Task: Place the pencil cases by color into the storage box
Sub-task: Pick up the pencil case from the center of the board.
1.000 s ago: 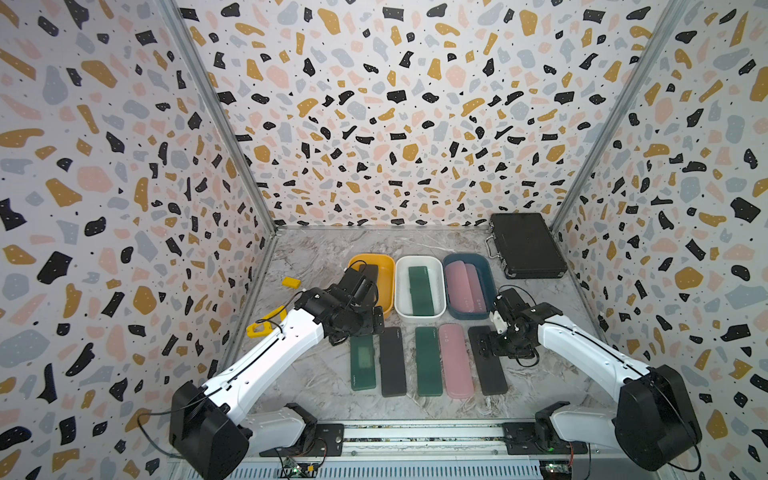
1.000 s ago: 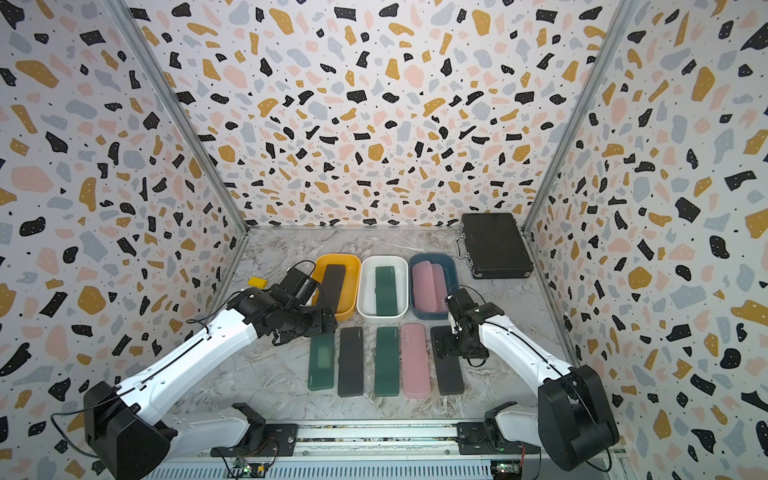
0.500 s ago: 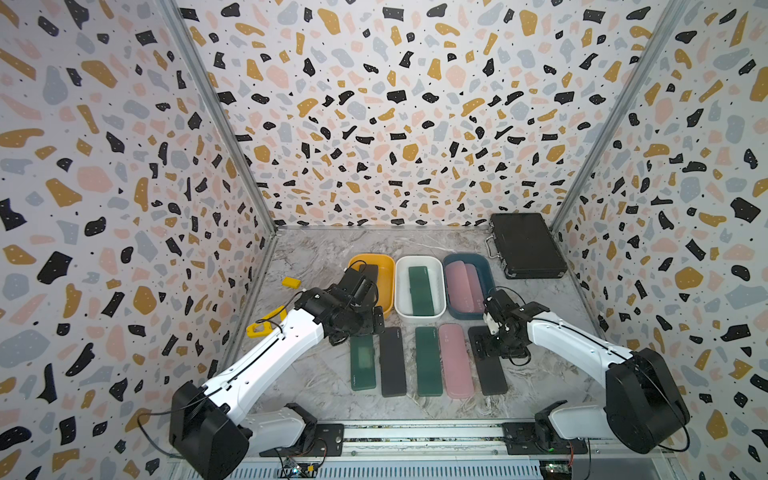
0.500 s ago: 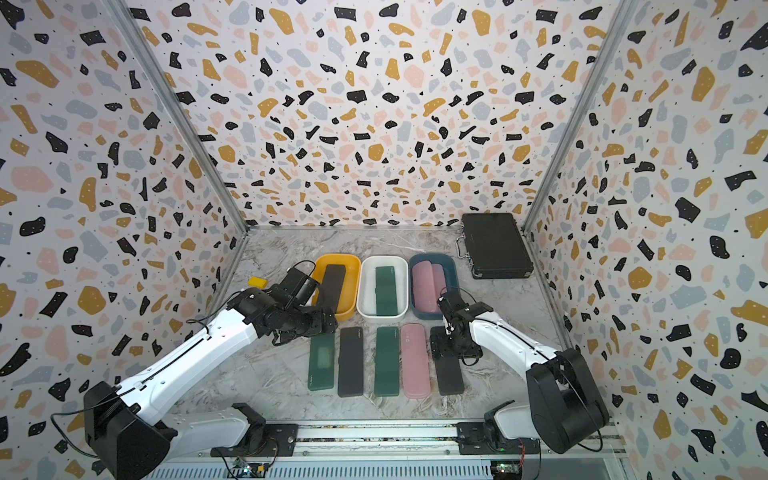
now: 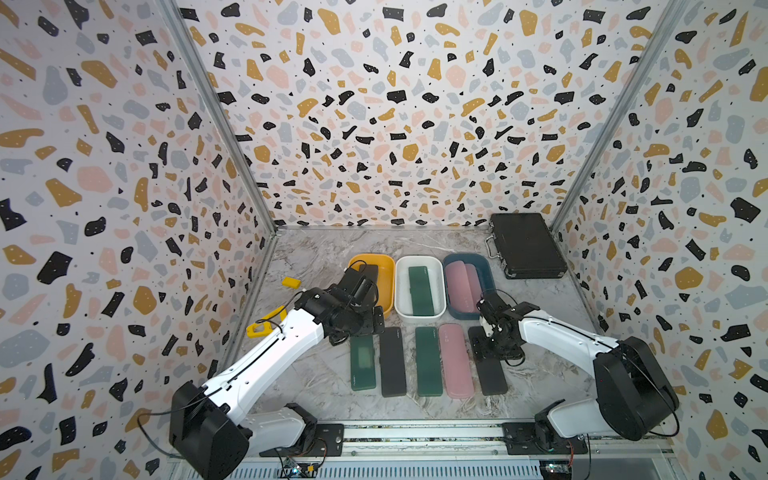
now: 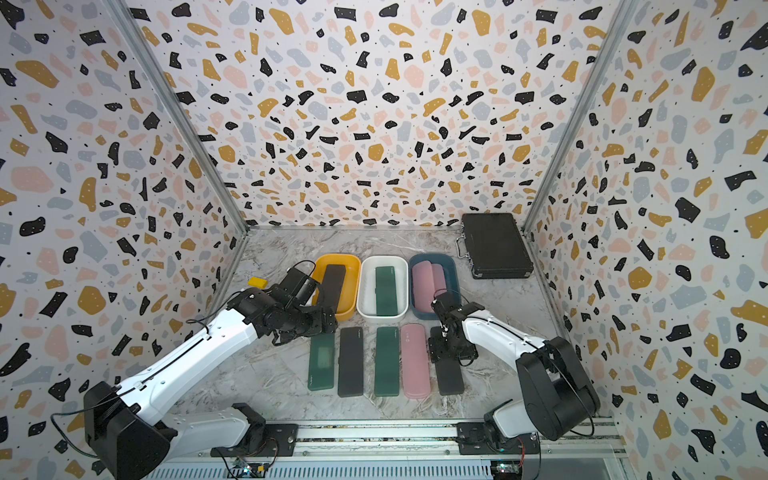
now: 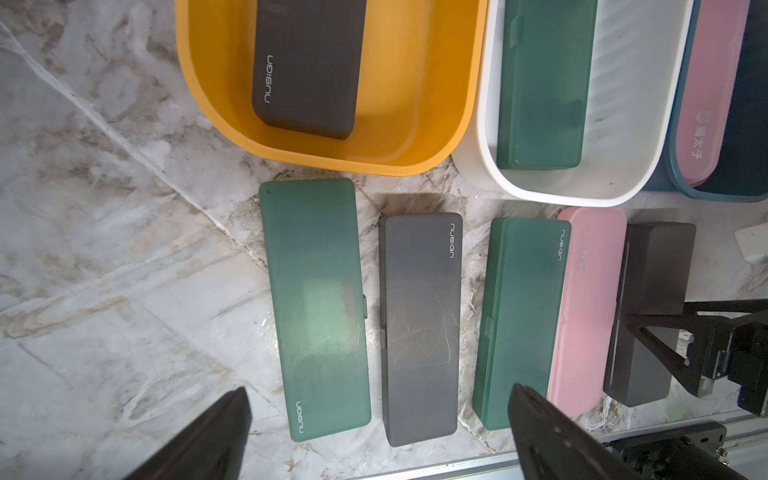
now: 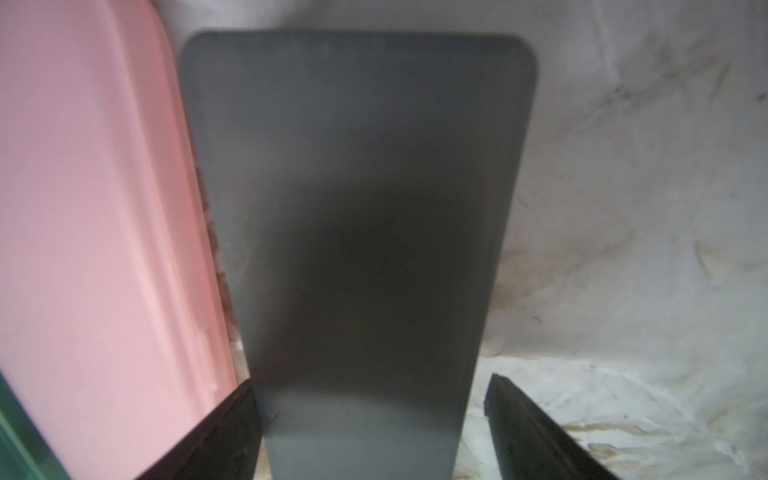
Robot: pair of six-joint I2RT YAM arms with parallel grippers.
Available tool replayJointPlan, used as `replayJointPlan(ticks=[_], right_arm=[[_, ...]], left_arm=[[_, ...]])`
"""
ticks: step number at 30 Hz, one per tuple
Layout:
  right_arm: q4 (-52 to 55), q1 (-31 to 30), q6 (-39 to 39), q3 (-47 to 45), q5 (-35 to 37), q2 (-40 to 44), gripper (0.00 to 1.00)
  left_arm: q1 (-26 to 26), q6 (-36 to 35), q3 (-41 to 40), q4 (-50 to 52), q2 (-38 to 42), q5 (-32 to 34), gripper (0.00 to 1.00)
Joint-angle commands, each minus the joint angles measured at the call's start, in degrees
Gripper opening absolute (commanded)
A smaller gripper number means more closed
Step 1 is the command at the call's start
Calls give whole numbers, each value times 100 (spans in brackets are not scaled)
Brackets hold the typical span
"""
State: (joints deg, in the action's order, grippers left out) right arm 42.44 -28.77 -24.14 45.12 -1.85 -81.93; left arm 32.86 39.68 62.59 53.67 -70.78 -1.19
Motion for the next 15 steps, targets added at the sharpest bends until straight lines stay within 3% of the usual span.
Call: replayJointPlan(ticks=[1,7,15], right_arm=[[60,-66,-81,126,123,-49,86],[32,-149,-131,123,209,-180,80],[43,-191,-165,112,333,-218,65]], left_arm=[[19,-32,-62,-114,38,-21,100],[19,-38,-99,-129,39,-30,100],[18,-32,-116,-125,60,-13,100]])
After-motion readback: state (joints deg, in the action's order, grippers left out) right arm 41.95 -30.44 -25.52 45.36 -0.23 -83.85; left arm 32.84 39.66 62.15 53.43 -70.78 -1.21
